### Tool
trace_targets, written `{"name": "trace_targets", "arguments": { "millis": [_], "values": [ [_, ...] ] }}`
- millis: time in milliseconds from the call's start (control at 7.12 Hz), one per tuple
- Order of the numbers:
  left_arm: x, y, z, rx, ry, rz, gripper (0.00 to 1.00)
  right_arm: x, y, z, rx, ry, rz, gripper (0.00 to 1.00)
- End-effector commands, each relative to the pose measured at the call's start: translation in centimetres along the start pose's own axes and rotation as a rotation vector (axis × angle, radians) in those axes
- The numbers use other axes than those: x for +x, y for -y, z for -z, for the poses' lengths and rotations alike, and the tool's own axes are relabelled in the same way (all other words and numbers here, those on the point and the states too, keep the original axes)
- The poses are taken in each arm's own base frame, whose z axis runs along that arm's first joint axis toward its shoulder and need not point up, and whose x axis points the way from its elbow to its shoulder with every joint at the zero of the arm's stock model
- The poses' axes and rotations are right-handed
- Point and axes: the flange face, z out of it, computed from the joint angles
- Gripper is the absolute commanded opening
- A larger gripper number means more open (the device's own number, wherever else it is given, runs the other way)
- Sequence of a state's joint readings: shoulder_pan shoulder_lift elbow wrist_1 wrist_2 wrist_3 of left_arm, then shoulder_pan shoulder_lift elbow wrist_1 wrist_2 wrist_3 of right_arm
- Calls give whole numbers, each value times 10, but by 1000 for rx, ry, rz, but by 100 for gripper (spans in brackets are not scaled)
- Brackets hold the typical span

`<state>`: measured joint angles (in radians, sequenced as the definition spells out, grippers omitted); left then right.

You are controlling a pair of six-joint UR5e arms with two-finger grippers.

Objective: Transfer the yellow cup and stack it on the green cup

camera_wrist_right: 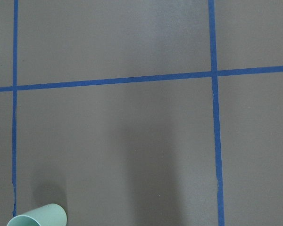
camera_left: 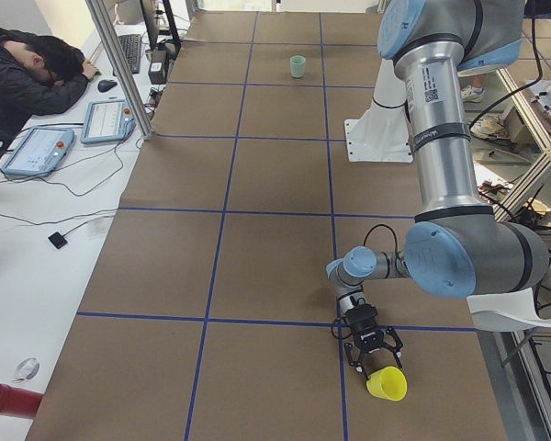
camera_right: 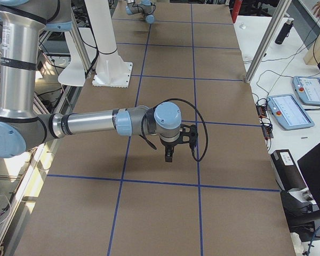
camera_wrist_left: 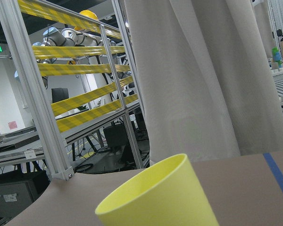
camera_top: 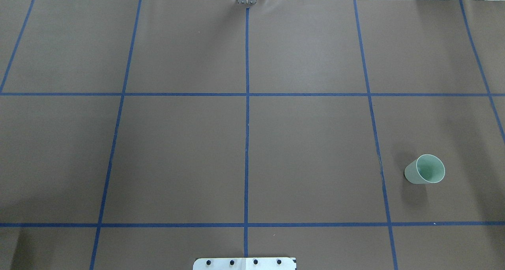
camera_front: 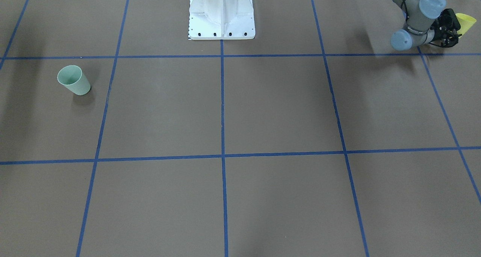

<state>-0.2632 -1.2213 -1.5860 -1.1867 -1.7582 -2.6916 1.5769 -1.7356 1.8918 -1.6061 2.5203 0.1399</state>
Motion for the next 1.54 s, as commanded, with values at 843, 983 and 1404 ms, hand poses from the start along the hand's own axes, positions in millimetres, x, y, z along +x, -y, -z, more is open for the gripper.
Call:
{"name": "trace_targets", "arguments": {
  "millis": [843,983,1404],
  "values": [
    [18,8,-19,54,-40,-29,100,-3,-6,3,3,0,1,100],
    [19,5,-19,57,-39,-28,100,-3,-6,3,3,0,1,100],
    [25,7,-29,74,-77,-32,33,-3,-6,3,3,2,1,100]
  ]
}}
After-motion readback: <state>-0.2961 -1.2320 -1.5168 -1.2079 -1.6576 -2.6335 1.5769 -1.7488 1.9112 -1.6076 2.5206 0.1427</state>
